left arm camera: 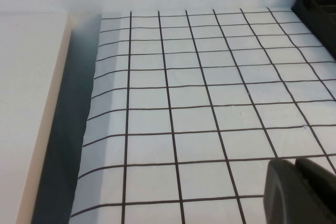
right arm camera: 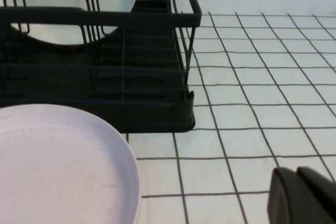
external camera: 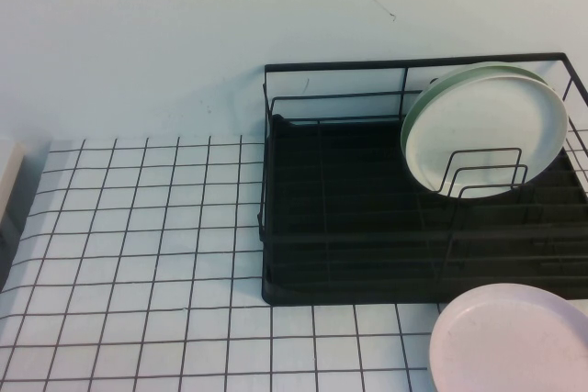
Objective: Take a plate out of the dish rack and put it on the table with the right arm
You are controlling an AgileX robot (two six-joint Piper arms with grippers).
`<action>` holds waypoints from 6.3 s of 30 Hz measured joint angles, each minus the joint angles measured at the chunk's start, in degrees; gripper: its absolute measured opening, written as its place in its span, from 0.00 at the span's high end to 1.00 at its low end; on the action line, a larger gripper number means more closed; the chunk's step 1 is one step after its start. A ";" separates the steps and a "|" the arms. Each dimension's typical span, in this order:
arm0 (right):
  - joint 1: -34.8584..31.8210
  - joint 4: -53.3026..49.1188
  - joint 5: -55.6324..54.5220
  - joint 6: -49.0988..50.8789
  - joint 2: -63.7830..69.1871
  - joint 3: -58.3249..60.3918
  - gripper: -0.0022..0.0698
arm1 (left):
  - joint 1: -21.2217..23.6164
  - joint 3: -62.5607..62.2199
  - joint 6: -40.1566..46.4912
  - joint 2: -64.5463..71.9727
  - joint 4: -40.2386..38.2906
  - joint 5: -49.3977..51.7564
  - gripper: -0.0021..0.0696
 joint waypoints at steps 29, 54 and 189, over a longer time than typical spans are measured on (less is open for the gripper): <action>0.00 -1.47 0.00 0.00 0.00 0.00 0.97 | 0.00 0.00 -0.15 0.00 0.00 0.00 0.98; 0.00 1.79 -56.43 -3.67 0.00 -0.28 0.97 | 0.00 0.00 0.01 0.00 0.00 0.00 0.98; 3.91 22.38 28.90 -42.35 77.66 -49.44 0.96 | 0.00 0.00 -0.20 0.00 0.00 0.00 0.98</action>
